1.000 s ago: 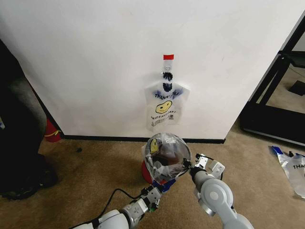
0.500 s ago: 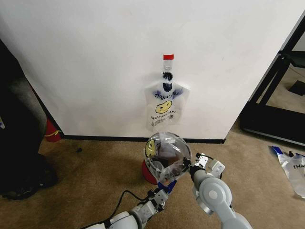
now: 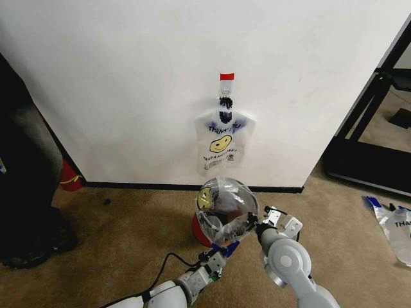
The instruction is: Pick up the garbage bag from the wall and place it over the trash bin.
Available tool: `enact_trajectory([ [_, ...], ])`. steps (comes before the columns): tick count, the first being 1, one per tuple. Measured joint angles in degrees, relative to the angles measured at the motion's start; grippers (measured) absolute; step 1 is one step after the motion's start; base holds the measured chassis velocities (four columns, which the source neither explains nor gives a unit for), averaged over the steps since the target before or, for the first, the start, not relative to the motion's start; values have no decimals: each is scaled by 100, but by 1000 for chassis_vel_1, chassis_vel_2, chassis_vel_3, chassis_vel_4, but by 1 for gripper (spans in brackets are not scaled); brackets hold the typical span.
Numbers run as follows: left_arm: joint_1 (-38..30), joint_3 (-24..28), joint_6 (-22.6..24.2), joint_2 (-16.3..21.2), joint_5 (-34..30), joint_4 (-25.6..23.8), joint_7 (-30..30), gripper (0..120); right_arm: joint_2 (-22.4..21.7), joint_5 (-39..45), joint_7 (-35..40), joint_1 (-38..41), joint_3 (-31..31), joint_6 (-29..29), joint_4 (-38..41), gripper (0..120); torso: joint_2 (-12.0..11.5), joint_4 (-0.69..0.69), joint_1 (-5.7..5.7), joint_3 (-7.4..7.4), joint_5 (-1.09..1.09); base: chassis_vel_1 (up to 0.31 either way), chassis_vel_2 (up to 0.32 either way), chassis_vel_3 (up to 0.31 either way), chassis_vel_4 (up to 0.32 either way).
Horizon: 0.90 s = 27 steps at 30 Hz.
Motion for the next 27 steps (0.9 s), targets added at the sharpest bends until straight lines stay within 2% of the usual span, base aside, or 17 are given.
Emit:
enact_trajectory([
  [5,295,-261,-18,282,173,-419,19,36,182,-13,26,93,166,33,-161,0,0,0,0,0,0,0,0,0,0],
  [7,335,-293,-23,309,186,-467,21,38,191,-12,35,102,180,38,-178,0,0,0,0,0,0,0,0,0,0],
  [8,453,-390,-48,380,248,-591,32,46,208,-14,66,129,196,55,-221,0,0,0,0,0,0,0,0,0,0],
  [13,1018,-816,-273,605,407,-999,80,67,299,-32,257,206,242,172,-292,0,0,-1,0,0,-1,0,0,0,0],
  [14,1018,-816,-273,605,407,-999,80,67,299,-32,257,206,242,172,-292,0,0,-1,0,0,-1,0,0,0,0],
  [18,1572,-1255,-482,565,289,-1210,-86,81,424,-70,313,154,276,428,-272,0,0,0,0,0,0,0,0,0,0],
  [19,1777,-1434,-542,385,-42,-1194,-293,89,502,-116,238,80,291,594,-250,0,0,1,0,0,0,0,0,0,0],
  [21,1819,-1485,-553,299,-272,-1165,-403,93,529,-128,202,57,299,640,-244,0,0,0,0,-1,0,0,0,0,0],
  [25,1855,-1834,-452,-226,-2184,-1091,-978,99,601,-197,102,-53,324,763,-200,0,0,0,-1,0,0,0,0,0,0],
  [27,1821,-1968,-457,-383,-2712,-1090,-1081,100,583,-209,99,-71,323,764,-162,0,0,0,-1,0,0,0,0,0,0],
])
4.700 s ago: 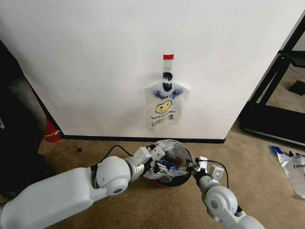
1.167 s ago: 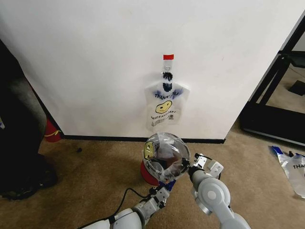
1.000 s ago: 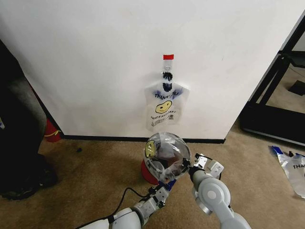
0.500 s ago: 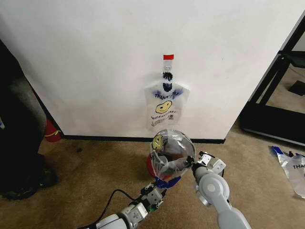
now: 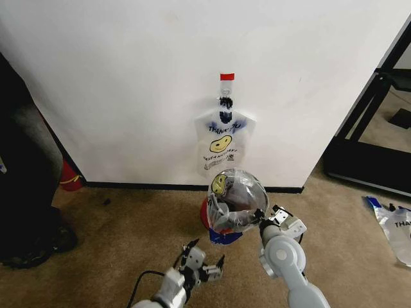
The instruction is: Pick up the garbage bag from the wall and place it over the trash bin.
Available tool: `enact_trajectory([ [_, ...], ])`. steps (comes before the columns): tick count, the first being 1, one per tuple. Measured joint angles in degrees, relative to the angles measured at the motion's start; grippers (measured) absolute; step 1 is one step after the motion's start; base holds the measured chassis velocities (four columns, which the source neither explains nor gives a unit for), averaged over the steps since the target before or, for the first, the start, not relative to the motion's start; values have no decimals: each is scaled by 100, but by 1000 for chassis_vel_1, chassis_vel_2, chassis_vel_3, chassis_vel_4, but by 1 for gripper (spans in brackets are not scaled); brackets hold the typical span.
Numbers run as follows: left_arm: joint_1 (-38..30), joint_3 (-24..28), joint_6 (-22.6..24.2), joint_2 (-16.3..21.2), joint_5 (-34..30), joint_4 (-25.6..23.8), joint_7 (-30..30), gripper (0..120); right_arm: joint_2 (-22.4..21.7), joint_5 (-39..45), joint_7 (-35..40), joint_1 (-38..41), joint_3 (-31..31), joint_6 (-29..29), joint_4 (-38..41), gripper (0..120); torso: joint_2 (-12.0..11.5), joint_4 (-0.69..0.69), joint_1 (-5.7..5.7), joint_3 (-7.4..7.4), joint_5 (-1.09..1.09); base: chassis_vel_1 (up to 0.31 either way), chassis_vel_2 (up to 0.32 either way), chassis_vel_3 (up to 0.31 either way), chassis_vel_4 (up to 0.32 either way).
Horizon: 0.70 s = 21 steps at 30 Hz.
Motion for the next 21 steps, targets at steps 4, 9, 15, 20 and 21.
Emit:
enact_trajectory([
  [4,-141,-314,-137,-387,-1056,0,-122,100,-134,-2,-2,-49,4,-17,113,0,0,0,0,0,1,0,0,0,0],
  [9,-250,-373,-272,-600,-1291,245,64,93,-261,8,-2,-152,68,-51,222,0,0,-1,0,0,1,0,0,0,0],
  [15,-217,-226,-249,-614,-1072,443,290,73,-322,47,-2,-204,139,-94,305,0,0,0,0,0,1,0,0,0,0],
  [20,-240,-101,-196,-611,-793,616,403,57,-370,94,3,-227,167,-145,360,0,0,0,0,0,1,0,0,0,0],
  [21,-267,-66,-188,-621,-760,660,420,52,-376,98,5,-231,167,-158,364,0,0,0,0,0,1,0,0,0,0],
])
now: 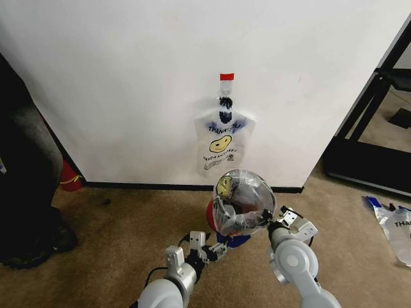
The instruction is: Pick up the garbage bag from the wall and place it over the trash bin.
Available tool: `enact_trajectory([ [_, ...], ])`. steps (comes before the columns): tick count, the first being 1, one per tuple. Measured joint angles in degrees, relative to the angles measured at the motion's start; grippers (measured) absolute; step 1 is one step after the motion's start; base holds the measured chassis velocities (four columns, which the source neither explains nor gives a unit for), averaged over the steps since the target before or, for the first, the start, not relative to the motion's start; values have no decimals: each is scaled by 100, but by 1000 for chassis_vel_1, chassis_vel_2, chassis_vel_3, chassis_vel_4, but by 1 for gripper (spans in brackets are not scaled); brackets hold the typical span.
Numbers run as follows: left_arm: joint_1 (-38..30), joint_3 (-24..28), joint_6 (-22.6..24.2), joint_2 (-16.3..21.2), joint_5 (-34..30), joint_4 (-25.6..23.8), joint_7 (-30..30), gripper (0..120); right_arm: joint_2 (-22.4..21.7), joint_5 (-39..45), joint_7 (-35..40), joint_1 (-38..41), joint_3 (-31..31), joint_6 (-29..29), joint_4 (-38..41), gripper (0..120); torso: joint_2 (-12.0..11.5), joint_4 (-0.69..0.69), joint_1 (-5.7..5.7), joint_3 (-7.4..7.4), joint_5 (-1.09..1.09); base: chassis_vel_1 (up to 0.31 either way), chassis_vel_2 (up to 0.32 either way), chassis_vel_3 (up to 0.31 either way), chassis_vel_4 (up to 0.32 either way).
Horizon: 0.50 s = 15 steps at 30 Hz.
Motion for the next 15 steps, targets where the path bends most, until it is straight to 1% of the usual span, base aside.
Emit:
enact_trajectory([
  [3,-59,72,24,-53,5,63,19,42,0,1,0,-16,0,-15,14,0,0,0,0,0,0,0,0,0,0],
  [6,-90,103,31,-91,-17,90,25,40,11,-2,-1,-21,0,-18,15,0,0,0,0,0,0,0,0,0,0],
  [9,-150,152,45,-193,-48,169,27,35,34,-8,-5,-21,-11,-21,13,0,0,0,0,0,-1,0,0,0,0],
  [10,-166,161,39,-227,-58,204,22,30,37,-9,-5,-16,-14,-21,12,0,0,0,0,0,-1,0,0,0,0],
  [11,-166,161,39,-227,-58,204,22,30,37,-9,-5,-16,-14,-21,12,0,0,0,0,0,-1,0,0,0,0],
  [13,-179,162,28,-249,-73,242,12,22,38,-9,-8,-11,-13,-21,12,0,0,0,0,0,-1,0,0,0,0],
  [14,-183,162,24,-250,-75,254,9,21,38,-9,-10,-9,-13,-21,12,0,0,0,0,0,-1,0,0,0,0],
  [15,-189,162,15,-250,-76,276,4,14,35,-9,-19,-9,-11,-21,10,0,0,0,0,0,-1,0,0,0,0],
])
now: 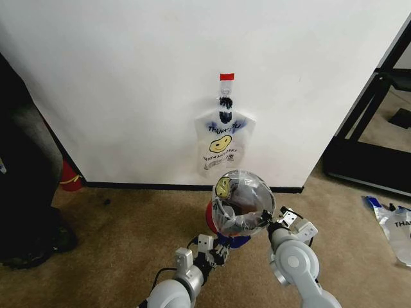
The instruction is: Pick up the garbage bag from the wall and place it over the trash bin.
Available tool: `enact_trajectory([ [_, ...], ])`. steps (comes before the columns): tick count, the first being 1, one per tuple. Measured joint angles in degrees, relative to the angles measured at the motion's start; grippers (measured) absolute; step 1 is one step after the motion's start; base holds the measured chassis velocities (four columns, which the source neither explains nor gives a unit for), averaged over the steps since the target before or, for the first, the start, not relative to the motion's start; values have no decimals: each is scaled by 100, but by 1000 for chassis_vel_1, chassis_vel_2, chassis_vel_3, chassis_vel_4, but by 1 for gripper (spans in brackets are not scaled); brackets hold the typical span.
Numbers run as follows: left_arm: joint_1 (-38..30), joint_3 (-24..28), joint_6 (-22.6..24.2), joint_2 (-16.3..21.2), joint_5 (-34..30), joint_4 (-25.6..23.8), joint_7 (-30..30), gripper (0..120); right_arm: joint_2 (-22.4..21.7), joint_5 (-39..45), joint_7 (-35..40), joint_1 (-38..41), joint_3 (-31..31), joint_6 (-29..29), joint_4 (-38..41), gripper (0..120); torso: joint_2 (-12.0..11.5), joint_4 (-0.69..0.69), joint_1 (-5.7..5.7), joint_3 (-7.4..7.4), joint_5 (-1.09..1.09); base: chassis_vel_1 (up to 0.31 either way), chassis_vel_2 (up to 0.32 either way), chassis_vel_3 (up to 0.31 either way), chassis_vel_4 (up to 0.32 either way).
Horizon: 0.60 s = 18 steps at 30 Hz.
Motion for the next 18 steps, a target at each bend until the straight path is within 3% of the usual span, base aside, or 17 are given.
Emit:
enact_trajectory([
  [3,-14,-1,-30,-7,0,31,-3,1,-1,0,-12,0,1,0,-1,0,0,0,0,0,0,0,0,0,0],
  [18,78,4,-321,-77,350,209,121,0,156,160,-20,-61,99,-22,57,0,0,0,0,0,-1,0,0,0,0],
])
